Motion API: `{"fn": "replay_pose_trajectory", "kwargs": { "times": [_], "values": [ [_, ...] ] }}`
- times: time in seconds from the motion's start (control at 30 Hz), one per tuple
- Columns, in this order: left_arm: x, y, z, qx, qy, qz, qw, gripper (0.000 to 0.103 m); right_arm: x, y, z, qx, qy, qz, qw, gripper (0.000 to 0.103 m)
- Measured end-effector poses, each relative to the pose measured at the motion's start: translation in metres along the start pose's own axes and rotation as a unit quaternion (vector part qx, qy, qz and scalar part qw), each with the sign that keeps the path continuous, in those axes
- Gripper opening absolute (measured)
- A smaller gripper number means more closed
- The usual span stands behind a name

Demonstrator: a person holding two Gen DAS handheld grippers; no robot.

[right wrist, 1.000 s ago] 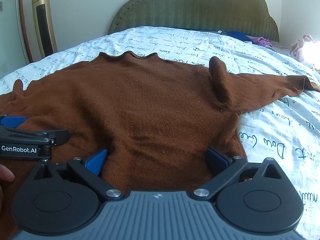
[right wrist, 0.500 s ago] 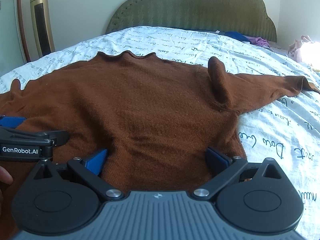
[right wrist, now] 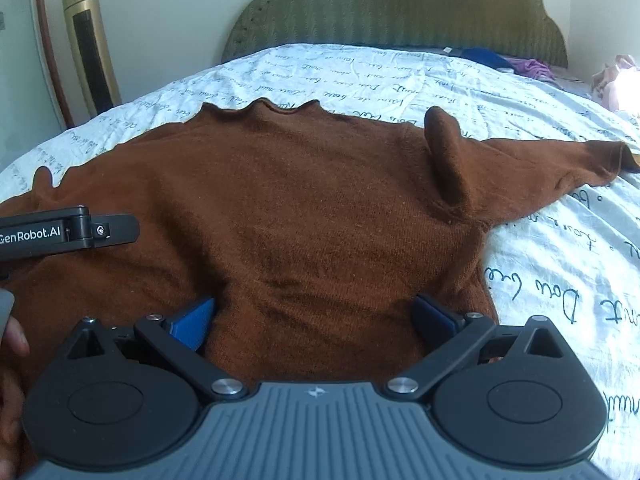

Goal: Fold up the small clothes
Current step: 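Grasp the brown sweater's sleeve cuff with the right gripper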

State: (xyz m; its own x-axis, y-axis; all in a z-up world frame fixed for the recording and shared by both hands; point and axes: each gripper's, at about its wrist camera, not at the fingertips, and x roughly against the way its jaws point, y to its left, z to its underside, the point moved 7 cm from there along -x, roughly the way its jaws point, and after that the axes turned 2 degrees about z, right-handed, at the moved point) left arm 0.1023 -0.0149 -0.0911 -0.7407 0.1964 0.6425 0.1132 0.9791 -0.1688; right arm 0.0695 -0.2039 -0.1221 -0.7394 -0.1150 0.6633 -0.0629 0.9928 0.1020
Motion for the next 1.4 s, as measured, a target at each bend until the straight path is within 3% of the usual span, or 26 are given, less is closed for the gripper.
{"fn": "replay_pose_trajectory", "kwargs": {
  "times": [0.1, 0.2, 0.23, 0.4, 0.53, 0.63, 0.7, 0.77, 0.93, 1.07, 1.13, 1.2, 1.27, 1.4],
  "values": [
    [-0.004, -0.010, 0.002, -0.040, 0.011, -0.032, 0.9986, 0.103, 0.000, 0.005, 0.000, 0.059, 0.016, -0.007, 0.998, 0.103],
    [-0.008, -0.014, 0.002, -0.059, 0.019, -0.046, 0.9970, 0.103, 0.005, -0.012, -0.013, 0.057, 0.017, -0.027, 0.998, 0.103],
    [-0.008, -0.013, 0.002, -0.058, 0.019, -0.044, 0.9972, 0.103, 0.006, -0.026, -0.020, 0.057, 0.008, -0.015, 0.998, 0.103],
    [-0.008, -0.009, 0.002, -0.050, 0.016, -0.035, 0.9980, 0.103, -0.002, -0.140, -0.053, 0.049, -0.021, 0.131, 0.990, 0.103],
    [-0.009, -0.011, 0.003, -0.056, 0.017, -0.039, 0.9975, 0.103, -0.001, -0.256, -0.071, -0.063, -0.033, 0.193, 0.979, 0.103],
    [-0.010, -0.011, 0.002, -0.056, 0.018, -0.039, 0.9975, 0.103, 0.006, -0.335, -0.079, -0.182, -0.045, 0.167, 0.968, 0.103],
    [-0.010, -0.011, 0.002, -0.057, 0.018, -0.039, 0.9975, 0.103, 0.005, -0.375, -0.082, -0.255, -0.060, 0.153, 0.953, 0.103],
    [-0.010, -0.011, 0.002, -0.056, 0.017, -0.038, 0.9975, 0.103, -0.003, -0.400, -0.083, -0.314, -0.048, 0.142, 0.938, 0.103],
    [-0.010, -0.011, 0.002, -0.058, 0.017, -0.040, 0.9974, 0.103, -0.019, -0.427, -0.088, -0.404, -0.071, 0.093, 0.907, 0.103],
    [-0.010, -0.011, 0.002, -0.058, 0.017, -0.041, 0.9973, 0.103, -0.034, -0.436, -0.098, -0.411, -0.076, 0.072, 0.906, 0.103],
    [-0.011, -0.011, 0.002, -0.058, 0.017, -0.040, 0.9974, 0.103, -0.038, -0.441, -0.100, -0.421, -0.076, 0.076, 0.901, 0.090],
    [-0.011, -0.011, 0.002, -0.058, 0.017, -0.040, 0.9974, 0.103, -0.042, -0.445, -0.100, -0.429, -0.062, 0.083, 0.897, 0.044],
    [-0.011, -0.011, 0.002, -0.057, 0.017, -0.039, 0.9975, 0.103, -0.040, -0.448, -0.099, -0.434, -0.062, 0.088, 0.894, 0.017],
    [-0.011, -0.011, 0.002, -0.056, 0.017, -0.038, 0.9976, 0.103, -0.027, -0.442, -0.102, -0.418, -0.072, 0.098, 0.900, 0.009]
  ]
}}
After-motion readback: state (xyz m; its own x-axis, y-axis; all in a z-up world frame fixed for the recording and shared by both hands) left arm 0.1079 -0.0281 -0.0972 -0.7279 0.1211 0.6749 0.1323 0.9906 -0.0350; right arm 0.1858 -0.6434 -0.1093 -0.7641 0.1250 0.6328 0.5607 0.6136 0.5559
